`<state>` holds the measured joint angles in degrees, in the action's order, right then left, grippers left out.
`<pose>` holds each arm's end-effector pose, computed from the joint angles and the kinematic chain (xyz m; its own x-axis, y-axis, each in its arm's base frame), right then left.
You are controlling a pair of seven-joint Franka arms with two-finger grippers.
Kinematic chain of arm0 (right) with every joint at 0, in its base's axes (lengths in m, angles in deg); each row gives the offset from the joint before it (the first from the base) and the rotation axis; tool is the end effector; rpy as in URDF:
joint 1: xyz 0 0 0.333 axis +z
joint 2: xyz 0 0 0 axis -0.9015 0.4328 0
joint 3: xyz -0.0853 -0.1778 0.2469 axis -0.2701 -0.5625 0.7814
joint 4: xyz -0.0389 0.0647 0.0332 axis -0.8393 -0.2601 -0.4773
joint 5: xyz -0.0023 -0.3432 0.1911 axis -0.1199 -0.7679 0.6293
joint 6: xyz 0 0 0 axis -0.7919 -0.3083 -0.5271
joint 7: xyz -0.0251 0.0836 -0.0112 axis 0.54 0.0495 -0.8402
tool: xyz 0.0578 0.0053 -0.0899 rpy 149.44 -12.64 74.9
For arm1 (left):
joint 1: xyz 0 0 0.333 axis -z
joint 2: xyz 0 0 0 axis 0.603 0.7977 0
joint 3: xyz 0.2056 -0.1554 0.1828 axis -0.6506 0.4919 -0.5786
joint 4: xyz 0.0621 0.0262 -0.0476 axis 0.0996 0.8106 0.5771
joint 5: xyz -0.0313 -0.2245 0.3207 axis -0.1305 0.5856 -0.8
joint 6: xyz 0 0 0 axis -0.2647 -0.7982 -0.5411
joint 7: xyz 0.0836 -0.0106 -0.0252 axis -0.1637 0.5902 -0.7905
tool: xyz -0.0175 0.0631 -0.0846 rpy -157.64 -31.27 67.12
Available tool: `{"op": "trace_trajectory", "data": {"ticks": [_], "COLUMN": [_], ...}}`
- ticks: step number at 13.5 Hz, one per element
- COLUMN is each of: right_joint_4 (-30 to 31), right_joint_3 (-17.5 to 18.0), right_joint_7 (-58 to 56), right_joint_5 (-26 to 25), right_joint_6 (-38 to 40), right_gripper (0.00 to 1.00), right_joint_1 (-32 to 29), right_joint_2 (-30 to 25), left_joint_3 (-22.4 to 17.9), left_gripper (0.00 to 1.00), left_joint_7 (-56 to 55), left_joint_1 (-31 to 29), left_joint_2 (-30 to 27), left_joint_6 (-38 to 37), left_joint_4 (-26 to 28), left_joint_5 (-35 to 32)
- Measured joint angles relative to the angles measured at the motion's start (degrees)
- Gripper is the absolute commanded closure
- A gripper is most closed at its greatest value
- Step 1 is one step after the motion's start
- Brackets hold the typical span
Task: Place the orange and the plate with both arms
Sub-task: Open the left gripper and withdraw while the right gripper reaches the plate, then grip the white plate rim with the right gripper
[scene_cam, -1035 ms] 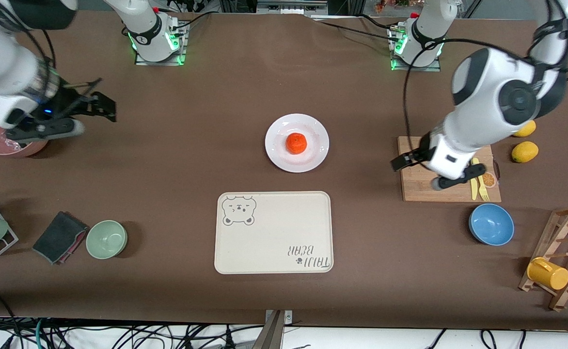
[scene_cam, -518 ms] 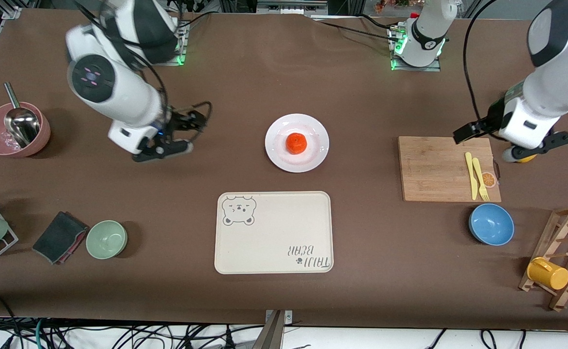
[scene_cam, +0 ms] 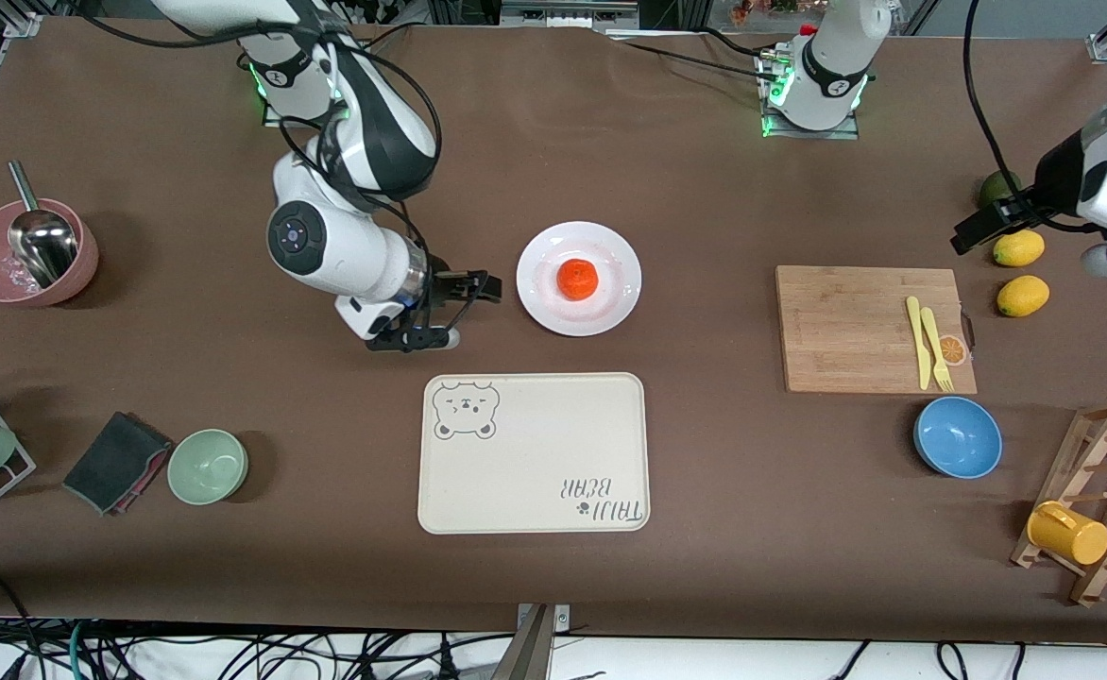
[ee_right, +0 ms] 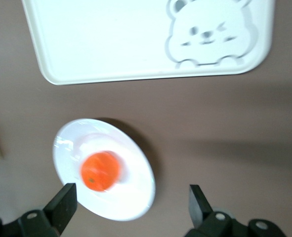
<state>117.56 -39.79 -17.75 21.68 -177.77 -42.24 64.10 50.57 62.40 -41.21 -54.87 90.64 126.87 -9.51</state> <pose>0.5576 0.3561 0.3261 0.9810 -0.0364 -0.1905 -0.1093 -0.9153 -0.3876 0.5481 -0.0141 0.5954 0.9236 0.3757 -0.0766 0.3745 -0.9267 -0.0299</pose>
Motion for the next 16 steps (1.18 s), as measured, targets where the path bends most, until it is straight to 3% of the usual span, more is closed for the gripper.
{"op": "trace_trajectory", "data": {"ticks": [4,7,12,14,16], "right_joint_4": [2.6,2.7,3.2,3.4,3.6], "right_joint_3": [2.6,2.5,2.4,2.3,2.3], "right_joint_7": [-4.9,-16.5,-36.7,-43.6,-48.3], "right_joint_5": [8.9,18.7,29.0,31.2,31.7], "right_joint_6": [-6.3,-6.5,-6.6,-6.6,-6.5], "right_gripper": [0.00,0.00,0.00,0.01,0.10], "right_joint_1": [0.5,0.3,-0.1,-0.9,-2.1], "right_joint_2": [3.4,6.0,10.4,11.9,13.1], "left_joint_3": [-3.5,-3.0,-2.8,-3.0,-3.2], "left_gripper": [0.00,0.00,0.00,0.00,0.00], "left_joint_7": [5.0,5.2,5.7,5.7,5.8], "left_joint_1": [0.0,0.3,0.5,0.4,0.3], "left_joint_2": [0.3,0.4,0.4,0.4,0.4], "left_joint_6": [-1.6,-1.9,-2.7,-4.6,-5.4], "left_joint_4": [-0.2,-0.3,-0.6,-0.9,-1.0], "left_joint_5": [3.7,3.9,3.9,3.9,3.9]}}
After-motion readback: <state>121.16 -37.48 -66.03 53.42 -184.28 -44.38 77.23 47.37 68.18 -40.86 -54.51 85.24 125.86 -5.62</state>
